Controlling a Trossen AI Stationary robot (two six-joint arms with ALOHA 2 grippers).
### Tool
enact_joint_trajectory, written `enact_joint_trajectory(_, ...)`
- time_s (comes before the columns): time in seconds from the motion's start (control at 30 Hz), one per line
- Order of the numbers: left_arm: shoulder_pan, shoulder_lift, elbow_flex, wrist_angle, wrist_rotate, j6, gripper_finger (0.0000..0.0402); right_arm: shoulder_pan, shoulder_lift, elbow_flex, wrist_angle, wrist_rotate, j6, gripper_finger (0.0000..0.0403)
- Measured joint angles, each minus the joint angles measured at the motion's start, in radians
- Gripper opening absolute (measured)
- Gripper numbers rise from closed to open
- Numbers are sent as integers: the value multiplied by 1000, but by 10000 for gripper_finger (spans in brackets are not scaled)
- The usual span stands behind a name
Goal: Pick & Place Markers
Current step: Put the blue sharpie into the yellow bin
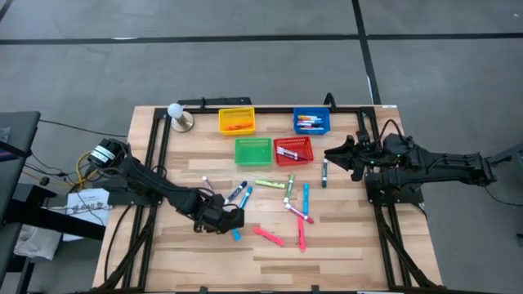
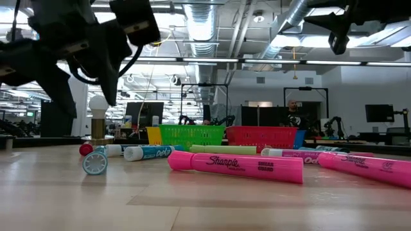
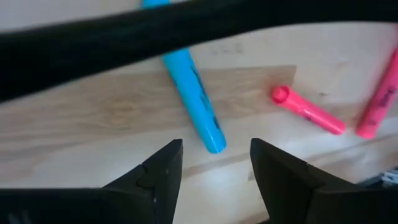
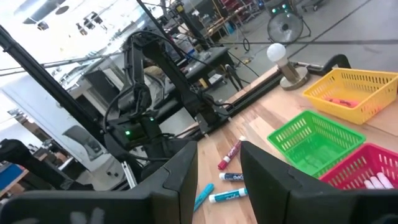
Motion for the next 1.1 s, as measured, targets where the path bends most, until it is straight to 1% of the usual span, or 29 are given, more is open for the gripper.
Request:
enact_joint_trajectory(0.3,37,0,-13,8,-3,2,169,0,0,0,1,0,0,111)
enact_joint_trajectory(0.5,49,16,-13,10,8,2,166,0,0,0,1,0,0,111)
enact_joint_trajectory(0.63,49,57,-13,29,45,0,166,0,0,0,1,0,-7,111)
enact_joint_trajectory(0.8,51,107,-13,54,63,0,166,0,0,0,1,0,-8,111)
enact_joint_trajectory(0.93,52,156,-13,64,125,-7,166,0,0,0,1,1,-8,111)
enact_joint_trajectory(1.1,51,195,-7,79,177,-23,165,0,0,0,1,0,-8,111)
